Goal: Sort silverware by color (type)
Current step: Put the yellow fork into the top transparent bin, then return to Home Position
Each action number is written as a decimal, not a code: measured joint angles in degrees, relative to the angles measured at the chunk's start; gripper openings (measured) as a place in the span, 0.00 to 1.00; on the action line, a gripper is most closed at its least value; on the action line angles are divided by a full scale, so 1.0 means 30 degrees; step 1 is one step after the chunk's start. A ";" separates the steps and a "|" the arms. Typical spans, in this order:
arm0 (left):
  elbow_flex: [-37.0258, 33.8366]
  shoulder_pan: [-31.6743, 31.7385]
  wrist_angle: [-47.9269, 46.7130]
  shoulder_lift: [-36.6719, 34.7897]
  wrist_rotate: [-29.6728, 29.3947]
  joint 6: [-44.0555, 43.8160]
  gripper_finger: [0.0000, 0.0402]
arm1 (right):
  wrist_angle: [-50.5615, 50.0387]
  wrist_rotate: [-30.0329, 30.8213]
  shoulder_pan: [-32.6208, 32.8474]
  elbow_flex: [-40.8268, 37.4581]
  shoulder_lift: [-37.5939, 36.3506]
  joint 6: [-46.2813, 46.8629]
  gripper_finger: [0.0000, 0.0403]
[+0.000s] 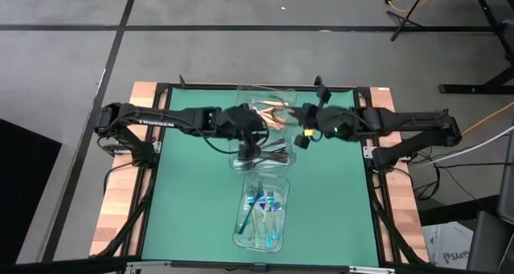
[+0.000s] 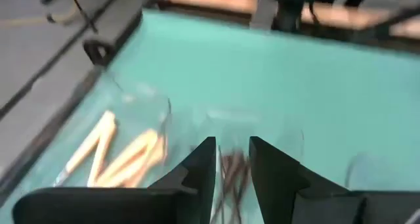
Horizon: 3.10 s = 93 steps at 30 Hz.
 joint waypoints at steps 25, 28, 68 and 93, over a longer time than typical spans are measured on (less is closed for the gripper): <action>-0.7284 -0.3831 0.1995 -0.9620 0.0691 0.1502 0.22 | 0.2430 -1.2179 -1.0659 0.0000 0.6831 -0.5918 0.03; -1.0654 -0.3832 0.4461 -1.2016 0.0685 0.1499 0.22 | 0.3082 -1.3296 -1.1231 0.0000 0.7887 -0.6073 0.03; -2.5092 -0.1353 1.0352 -2.9929 0.1302 0.5616 0.21 | 0.2647 -1.6811 -1.2833 0.0007 1.1387 -0.6452 0.03; -2.5084 -0.1341 0.9245 -2.9929 0.1297 0.4380 0.21 | 0.2157 -1.5305 -1.2833 0.0007 1.1387 -0.6429 0.27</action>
